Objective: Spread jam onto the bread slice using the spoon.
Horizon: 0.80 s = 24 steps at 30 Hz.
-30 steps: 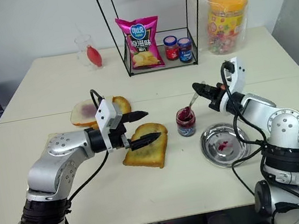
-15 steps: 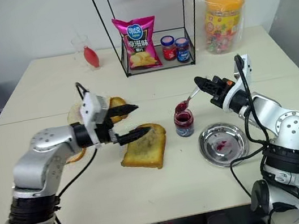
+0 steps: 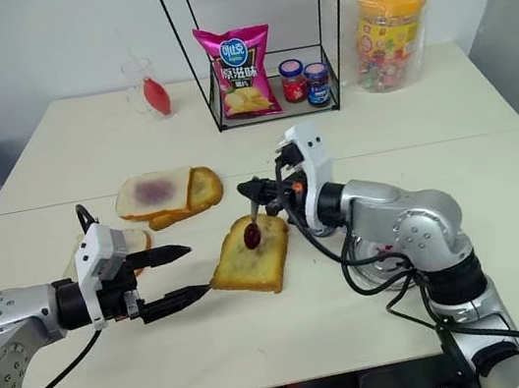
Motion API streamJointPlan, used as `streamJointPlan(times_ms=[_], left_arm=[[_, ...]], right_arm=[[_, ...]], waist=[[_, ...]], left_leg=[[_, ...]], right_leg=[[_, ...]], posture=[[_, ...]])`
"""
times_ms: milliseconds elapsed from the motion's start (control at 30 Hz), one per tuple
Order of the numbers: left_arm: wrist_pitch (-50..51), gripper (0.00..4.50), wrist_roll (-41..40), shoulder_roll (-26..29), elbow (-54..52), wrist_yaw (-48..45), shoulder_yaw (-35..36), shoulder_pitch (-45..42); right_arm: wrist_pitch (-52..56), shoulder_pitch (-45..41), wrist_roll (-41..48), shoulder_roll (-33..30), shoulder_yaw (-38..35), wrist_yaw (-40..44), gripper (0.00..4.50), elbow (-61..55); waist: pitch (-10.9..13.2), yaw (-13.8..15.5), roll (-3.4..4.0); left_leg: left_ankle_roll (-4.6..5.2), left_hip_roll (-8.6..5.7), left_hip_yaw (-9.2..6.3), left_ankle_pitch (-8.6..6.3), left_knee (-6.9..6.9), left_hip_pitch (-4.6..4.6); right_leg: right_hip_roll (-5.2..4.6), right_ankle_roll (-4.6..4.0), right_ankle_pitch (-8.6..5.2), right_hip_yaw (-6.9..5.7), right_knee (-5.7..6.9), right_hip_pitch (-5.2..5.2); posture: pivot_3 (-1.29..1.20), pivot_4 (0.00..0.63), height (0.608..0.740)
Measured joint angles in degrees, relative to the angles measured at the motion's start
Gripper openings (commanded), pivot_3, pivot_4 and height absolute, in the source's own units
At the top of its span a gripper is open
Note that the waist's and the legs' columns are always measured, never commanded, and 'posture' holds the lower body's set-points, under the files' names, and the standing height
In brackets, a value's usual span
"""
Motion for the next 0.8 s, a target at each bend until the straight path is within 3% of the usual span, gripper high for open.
streamJointPlan(times_ms=[167,467,800], left_arm=[[0.93,4.5,-1.52,-1.3,-3.18,2.69,1.17,4.57],[1.85,4.5,-4.08,-1.97,-5.35,5.59,2.73,6.9],[0.26,4.5,-5.94,-10.88,-8.27,12.42,8.58,17.26]], right_arm=[[-9.87,0.33,-10.59,-1.61,6.99,9.09,0.05,0.71],[-16.22,1.33,-18.42,-0.52,9.41,15.99,0.05,2.48],[-20.2,0.97,-23.94,1.58,9.37,19.69,0.05,5.68]], waist=[[0.0,-0.25,0.0],[-0.01,-0.23,-0.02],[-0.03,-0.28,-0.07]], left_leg=[[0.0,0.05,-0.01,0.0,0.0,0.02],[-0.01,0.06,-0.03,0.0,0.0,0.02],[-0.02,0.05,-0.12,0.0,0.0,0.04]], right_leg=[[0.04,0.0,0.0,0.0,0.06,-0.04],[0.06,-0.03,0.02,0.0,0.06,-0.04],[0.01,-0.05,0.03,-0.05,0.08,-0.01]], posture=[[0.0,0.15,0.74],[0.0,0.15,0.74],[0.0,0.15,0.74]])
